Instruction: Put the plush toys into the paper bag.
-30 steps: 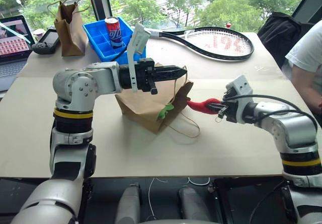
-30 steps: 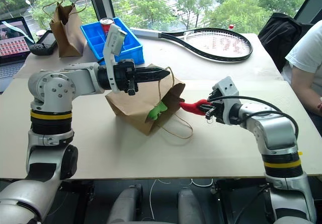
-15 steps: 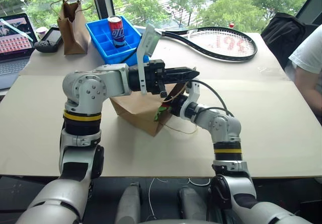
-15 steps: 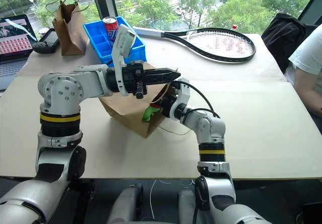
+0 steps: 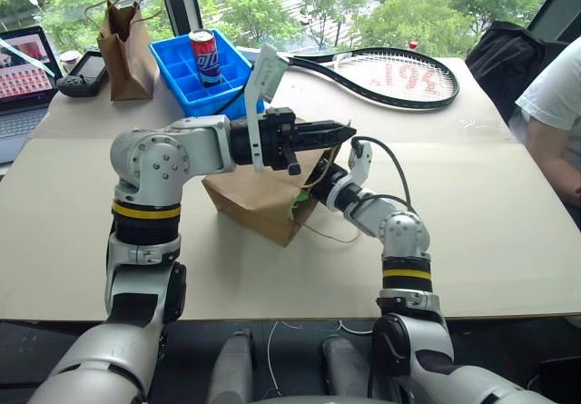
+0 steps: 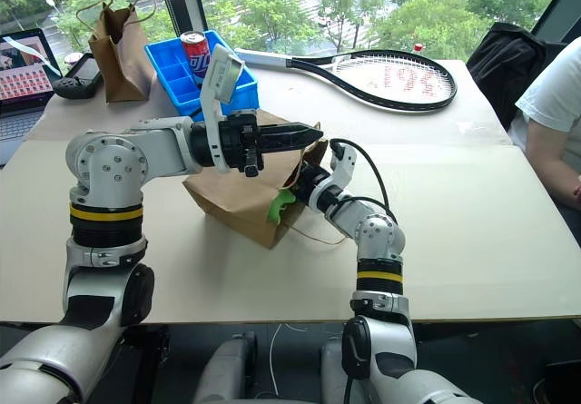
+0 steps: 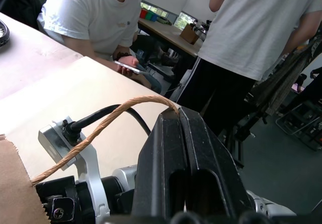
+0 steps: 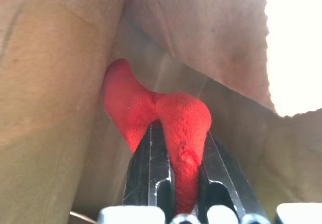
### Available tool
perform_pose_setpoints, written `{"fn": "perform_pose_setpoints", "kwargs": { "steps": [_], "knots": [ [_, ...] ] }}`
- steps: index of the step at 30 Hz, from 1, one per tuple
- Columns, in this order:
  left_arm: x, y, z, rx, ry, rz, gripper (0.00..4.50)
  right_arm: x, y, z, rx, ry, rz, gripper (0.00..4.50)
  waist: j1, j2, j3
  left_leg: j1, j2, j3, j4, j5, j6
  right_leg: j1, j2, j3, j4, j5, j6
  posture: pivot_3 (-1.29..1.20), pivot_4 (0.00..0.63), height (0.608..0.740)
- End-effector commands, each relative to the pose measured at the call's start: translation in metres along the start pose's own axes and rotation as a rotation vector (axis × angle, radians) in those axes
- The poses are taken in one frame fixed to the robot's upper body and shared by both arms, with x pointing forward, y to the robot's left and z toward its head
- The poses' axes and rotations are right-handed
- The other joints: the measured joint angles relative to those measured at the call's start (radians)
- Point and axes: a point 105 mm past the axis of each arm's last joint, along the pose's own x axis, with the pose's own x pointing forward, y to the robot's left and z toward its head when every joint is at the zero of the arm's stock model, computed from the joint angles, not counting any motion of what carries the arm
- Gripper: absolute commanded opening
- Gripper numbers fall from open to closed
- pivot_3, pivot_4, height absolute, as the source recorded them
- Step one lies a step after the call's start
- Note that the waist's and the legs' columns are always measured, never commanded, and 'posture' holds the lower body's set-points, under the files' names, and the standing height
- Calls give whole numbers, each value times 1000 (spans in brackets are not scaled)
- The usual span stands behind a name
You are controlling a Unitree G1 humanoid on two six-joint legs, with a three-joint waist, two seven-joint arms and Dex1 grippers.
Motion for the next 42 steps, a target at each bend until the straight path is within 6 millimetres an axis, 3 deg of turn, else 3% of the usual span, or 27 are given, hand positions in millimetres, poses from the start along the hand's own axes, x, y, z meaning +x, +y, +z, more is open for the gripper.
{"fn": "perform_pose_setpoints", "kwargs": {
  "steps": [1,8,9,19,22,26,30,38,42],
  "knots": [
    [-3,-8,9,42,-36,-19,0,20,33,-25,63,22,100,1932,0,0,0,0,0,0,0,0,0,0,0,0,0,0,0,0,150,731],
    [-6,-4,8,46,-34,9,0,1,34,-10,-20,16,106,4294,0,0,0,0,0,0,0,0,0,0,0,0,0,0,0,0,150,731],
    [-6,-4,7,44,-33,9,0,-4,32,-10,-50,29,99,4403,0,0,0,0,0,0,0,0,0,0,0,0,0,0,0,0,150,731],
    [-8,-2,8,35,-41,15,0,-70,20,-5,-372,175,18,4403,5,0,0,-3,0,0,0,0,0,-2,0,0,-1,0,0,0,150,731],
    [-10,0,7,34,-39,22,0,-105,20,8,-594,239,-9,4403,6,0,0,-3,0,0,0,0,0,-2,0,0,-1,0,0,0,150,731],
    [-8,-1,6,35,-38,16,0,-129,13,3,-863,370,-55,4403,7,0,0,-4,0,0,0,0,0,-3,-1,0,-4,-1,0,0,150,731],
    [-6,-2,7,35,-38,7,0,-132,3,-15,-1069,461,-39,4403,1,0,0,-4,0,0,-1,0,0,-3,0,0,-5,-3,3,0,150,731],
    [-8,-1,9,41,-36,11,0,-115,-23,-38,-1309,526,-6,4403,9,0,0,-4,-1,0,1,0,0,0,0,0,-9,-4,7,0,150,731],
    [-10,-1,10,48,-35,20,0,-114,-36,-38,-1382,545,-22,3310,12,0,0,-3,-1,0,1,0,0,2,0,0,-9,-4,7,0,150,731]
  ]
}}
